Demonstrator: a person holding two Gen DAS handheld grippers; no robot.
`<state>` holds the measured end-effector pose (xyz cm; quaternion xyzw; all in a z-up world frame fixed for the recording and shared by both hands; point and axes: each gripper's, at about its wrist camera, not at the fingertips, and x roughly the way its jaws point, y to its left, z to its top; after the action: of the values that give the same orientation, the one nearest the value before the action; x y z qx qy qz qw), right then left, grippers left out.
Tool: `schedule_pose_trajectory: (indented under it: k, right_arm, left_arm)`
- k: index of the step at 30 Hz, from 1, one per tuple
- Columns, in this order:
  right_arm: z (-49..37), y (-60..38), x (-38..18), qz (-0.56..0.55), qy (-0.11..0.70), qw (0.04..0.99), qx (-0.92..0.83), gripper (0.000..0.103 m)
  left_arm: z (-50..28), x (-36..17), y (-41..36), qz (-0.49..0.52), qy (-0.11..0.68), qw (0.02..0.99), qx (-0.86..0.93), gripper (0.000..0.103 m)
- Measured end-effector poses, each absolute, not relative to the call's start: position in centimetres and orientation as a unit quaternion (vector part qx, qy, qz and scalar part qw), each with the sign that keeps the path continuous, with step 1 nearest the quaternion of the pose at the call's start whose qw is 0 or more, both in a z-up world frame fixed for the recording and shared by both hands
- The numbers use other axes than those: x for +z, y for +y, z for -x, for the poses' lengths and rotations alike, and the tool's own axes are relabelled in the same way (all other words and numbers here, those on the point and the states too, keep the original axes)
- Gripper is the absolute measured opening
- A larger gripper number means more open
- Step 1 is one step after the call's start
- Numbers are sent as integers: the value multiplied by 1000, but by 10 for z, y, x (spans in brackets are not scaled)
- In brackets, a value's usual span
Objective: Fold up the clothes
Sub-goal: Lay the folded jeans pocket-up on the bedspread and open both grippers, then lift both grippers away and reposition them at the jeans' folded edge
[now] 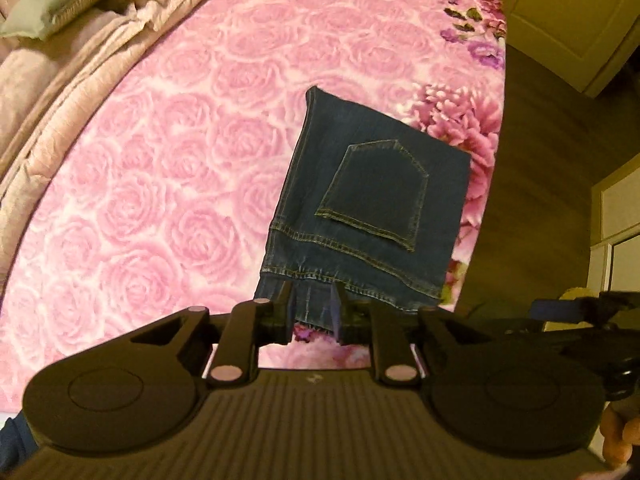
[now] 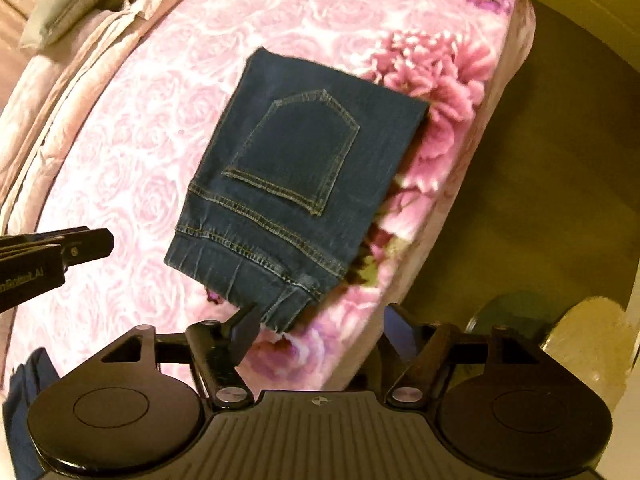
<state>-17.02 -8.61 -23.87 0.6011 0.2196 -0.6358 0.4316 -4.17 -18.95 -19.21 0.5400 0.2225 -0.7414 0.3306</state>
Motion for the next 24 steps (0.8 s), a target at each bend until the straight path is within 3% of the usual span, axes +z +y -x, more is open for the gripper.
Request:
schedule_pose_trajectory:
  k: [6, 24]
  right_arm:
    - [171, -77, -217, -585, 239, 447, -633, 74]
    - [183, -22, -183, -535, 271, 528, -601, 74]
  left_arm:
    - [45, -174, -169, -529, 214, 346, -745, 20]
    - [46, -135, -79, -490, 229, 424, -726, 22]
